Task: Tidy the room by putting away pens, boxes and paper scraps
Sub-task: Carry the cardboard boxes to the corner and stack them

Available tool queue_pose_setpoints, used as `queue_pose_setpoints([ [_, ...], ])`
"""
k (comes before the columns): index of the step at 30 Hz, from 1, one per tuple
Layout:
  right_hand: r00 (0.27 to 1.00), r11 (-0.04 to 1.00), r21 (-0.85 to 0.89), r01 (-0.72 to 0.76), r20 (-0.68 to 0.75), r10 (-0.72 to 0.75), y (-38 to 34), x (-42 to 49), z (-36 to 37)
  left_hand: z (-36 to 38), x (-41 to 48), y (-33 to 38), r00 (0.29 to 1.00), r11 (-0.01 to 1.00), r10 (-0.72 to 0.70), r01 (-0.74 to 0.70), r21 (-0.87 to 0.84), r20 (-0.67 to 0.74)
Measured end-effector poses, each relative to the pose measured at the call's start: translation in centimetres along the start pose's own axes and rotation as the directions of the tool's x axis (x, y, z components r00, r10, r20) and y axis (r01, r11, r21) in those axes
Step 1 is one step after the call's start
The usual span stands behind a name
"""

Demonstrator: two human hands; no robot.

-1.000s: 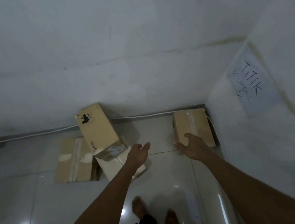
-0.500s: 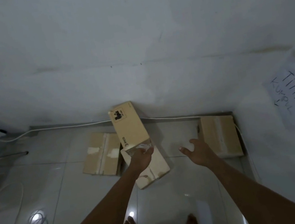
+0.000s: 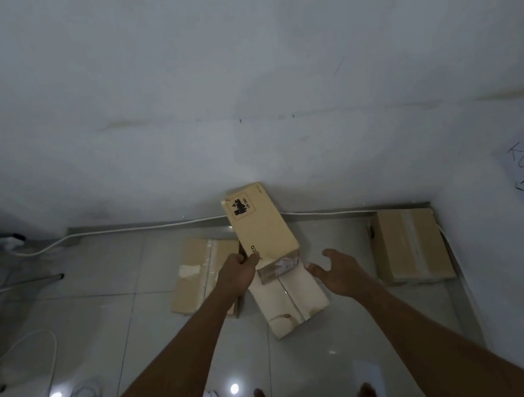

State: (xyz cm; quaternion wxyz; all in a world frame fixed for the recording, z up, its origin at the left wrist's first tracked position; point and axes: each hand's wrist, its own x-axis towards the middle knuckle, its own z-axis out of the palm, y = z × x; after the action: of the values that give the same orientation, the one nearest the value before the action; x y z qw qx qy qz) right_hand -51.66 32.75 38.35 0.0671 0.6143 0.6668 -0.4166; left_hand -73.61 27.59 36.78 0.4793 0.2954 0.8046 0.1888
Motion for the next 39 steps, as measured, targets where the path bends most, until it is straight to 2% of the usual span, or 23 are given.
queue_pose_setpoints([
  [5, 1.0, 1.0, -0.015, 0.01, -0.015, -0.01, -1.7, 1.0, 0.2, -2.2, 0.4, -0.8, 0.997, 0.997, -0.073, 0.073, -0.02, 0.002],
  [18, 0.998, 0.997, -0.061, 0.055, 0.017, -0.055, -3.7, 7.7, -0.7, -4.5, 5.4, 0.2, 0.995, 0.991, -0.088, 0.084, -0.106, -0.037],
  [25, 0.999, 0.999, -0.046, -0.024, 0.036, 0.026, -2.4, 13.6, 0.0, -4.2, 11.0, -1.4, 0.991, 0.983, -0.136, 0.133, -0.125, -0.018],
  [31, 0.998, 0.996, -0.062, -0.062, -0.021, 0.061, -2.2, 22.5, 2.8, -2.9, 18.6, -2.0, 0.993, 0.985, -0.103, 0.095, -0.143, -0.049],
  [39, 0.992, 0.992, 0.011, -0.123, -0.027, 0.124, -0.2, 32.5, 9.1, 1.0, 28.1, -4.1, 0.994, 0.983, 0.017, -0.036, -0.179, -0.109],
])
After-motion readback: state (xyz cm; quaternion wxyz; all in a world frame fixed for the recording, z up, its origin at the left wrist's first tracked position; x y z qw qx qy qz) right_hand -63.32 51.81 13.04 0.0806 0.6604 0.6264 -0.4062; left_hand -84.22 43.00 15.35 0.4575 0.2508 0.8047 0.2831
